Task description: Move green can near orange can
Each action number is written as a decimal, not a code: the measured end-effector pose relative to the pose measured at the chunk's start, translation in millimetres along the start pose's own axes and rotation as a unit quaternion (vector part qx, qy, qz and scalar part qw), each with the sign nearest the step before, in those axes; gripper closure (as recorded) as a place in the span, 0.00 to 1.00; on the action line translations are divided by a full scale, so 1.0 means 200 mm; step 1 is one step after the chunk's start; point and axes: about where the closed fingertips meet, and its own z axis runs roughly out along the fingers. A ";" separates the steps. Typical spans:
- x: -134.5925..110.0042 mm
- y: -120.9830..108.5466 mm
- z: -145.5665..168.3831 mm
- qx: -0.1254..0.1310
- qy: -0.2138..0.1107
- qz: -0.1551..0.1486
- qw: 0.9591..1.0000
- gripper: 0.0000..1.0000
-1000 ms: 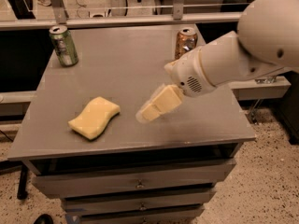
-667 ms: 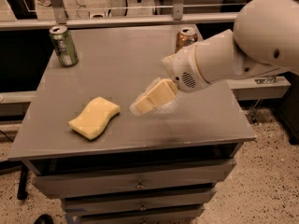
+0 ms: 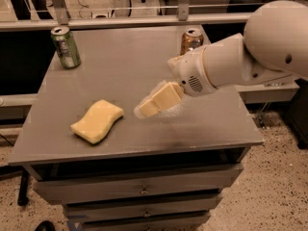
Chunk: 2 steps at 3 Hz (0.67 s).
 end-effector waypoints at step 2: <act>-0.09 0.05 0.47 -0.032 -0.128 0.019 0.991 0.00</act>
Offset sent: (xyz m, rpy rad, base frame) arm 0.0857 0.1472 -0.0704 0.5052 -0.1169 0.0149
